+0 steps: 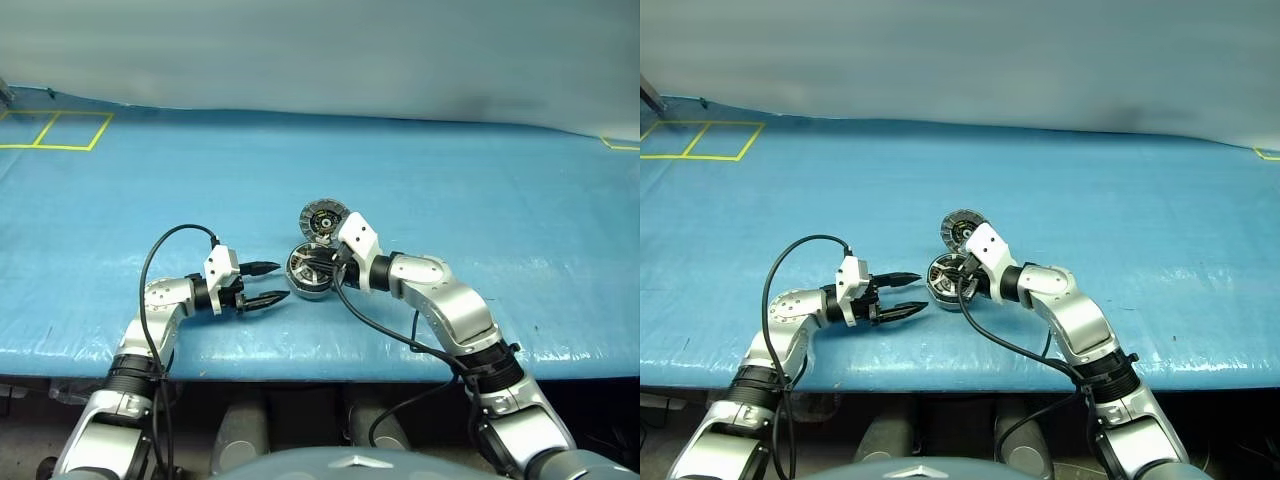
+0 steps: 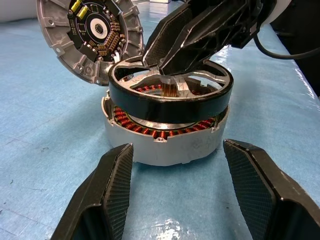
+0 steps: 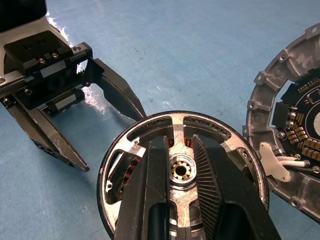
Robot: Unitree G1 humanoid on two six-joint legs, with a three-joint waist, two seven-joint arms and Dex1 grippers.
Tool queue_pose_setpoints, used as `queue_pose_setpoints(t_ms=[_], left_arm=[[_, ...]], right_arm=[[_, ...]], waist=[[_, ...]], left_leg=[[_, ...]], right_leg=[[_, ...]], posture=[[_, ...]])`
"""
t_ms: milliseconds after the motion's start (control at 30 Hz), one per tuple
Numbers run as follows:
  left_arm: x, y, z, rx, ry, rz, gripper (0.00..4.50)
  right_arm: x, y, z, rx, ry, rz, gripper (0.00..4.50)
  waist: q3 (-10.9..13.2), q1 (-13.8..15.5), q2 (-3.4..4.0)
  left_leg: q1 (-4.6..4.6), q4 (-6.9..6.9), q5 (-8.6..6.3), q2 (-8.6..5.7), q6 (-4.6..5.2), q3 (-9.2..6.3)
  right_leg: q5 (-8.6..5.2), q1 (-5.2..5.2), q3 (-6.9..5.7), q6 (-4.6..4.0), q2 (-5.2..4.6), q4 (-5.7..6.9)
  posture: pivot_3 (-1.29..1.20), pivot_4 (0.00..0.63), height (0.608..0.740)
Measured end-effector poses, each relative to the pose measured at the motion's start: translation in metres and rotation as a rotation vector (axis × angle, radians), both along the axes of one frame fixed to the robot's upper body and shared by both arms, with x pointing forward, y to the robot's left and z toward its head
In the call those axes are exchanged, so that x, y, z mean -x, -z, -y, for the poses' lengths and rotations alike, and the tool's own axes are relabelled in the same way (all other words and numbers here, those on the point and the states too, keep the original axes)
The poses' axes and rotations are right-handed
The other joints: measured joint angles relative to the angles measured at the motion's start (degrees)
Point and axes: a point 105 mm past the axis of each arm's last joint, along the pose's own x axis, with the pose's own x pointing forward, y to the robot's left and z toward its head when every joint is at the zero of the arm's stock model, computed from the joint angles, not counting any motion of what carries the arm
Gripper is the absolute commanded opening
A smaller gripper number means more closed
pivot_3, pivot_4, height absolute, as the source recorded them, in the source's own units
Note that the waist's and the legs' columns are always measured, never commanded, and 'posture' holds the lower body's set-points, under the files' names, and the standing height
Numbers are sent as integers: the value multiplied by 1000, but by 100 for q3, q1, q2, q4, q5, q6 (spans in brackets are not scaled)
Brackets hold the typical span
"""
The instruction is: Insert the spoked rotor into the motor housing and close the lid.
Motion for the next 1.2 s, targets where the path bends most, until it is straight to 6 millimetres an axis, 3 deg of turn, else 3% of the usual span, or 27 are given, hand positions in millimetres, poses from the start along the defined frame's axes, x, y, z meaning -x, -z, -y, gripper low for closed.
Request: queue_pose_setpoints(t_ms=[500,767,1200], left_arm=[[0,-1,-1,0,-4,14,3123],[-2,0,-2,-2,-18,16,3123],[-2,0,-4,5,-34,15,3123]], right_arm=[[-3,7,1,1,18,-20,407],[-4,6,1,-4,21,-4,2995],[-2,-7,8,-48,68,52,2995]], waist=[[1,-1,0],[1,-1,1],[0,7,0]], left_leg=[[0,-3,0,0,0,0],[0,-5,0,0,0,0],[0,-18,0,0,0,-1]], right_leg=[[-1,-1,0,-2,0,-1],[-2,-2,0,-2,0,-1],[-6,-5,-2,-8,0,-3]], posture=[[0,150,740],[0,150,740],[0,150,740]])
